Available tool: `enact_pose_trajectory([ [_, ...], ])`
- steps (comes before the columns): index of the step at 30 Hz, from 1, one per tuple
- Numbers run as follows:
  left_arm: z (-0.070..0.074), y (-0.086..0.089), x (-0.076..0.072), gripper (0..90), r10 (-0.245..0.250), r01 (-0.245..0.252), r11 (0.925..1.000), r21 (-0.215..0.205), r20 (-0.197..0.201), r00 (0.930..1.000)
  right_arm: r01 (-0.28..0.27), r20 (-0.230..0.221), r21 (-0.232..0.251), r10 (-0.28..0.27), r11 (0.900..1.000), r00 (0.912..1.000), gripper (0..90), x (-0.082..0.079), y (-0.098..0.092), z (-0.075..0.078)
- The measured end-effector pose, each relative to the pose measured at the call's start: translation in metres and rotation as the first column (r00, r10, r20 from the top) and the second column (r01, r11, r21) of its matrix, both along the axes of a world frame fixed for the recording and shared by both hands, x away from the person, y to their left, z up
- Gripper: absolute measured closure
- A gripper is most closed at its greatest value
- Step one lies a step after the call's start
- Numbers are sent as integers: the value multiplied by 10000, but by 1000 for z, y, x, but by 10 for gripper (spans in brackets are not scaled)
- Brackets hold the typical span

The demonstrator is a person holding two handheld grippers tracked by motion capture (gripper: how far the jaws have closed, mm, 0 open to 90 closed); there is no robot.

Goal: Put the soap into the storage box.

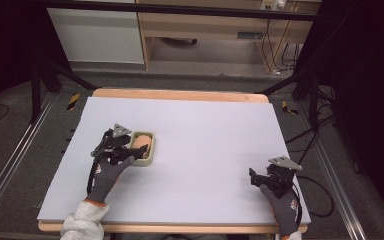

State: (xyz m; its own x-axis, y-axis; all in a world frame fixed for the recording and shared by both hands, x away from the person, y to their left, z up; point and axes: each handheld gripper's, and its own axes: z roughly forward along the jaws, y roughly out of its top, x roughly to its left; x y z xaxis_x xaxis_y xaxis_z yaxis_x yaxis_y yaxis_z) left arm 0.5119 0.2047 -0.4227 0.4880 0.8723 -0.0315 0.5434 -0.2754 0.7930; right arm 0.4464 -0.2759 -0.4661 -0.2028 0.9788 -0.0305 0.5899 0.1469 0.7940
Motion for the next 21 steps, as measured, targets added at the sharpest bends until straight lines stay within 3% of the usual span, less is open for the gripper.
enact_pose_trajectory([
  [6, -3, 12, -13, 259, 33, -31, 9998, -181, 142, 9999, 75, -89, -260, -77, 9996, 9999, 70, 0, -1, -1],
  [12, -13, 27, -26, 254, 276, -277, 9994, -188, -104, 9996, 146, -211, -204, -150, 9997, 9997, 69, -1, -5, -2],
  [21, -27, 47, -45, 254, 533, -533, 9986, -25, -131, 9985, 121, -293, -133, -125, 9998, 9995, 69, -2, -6, -3],
])
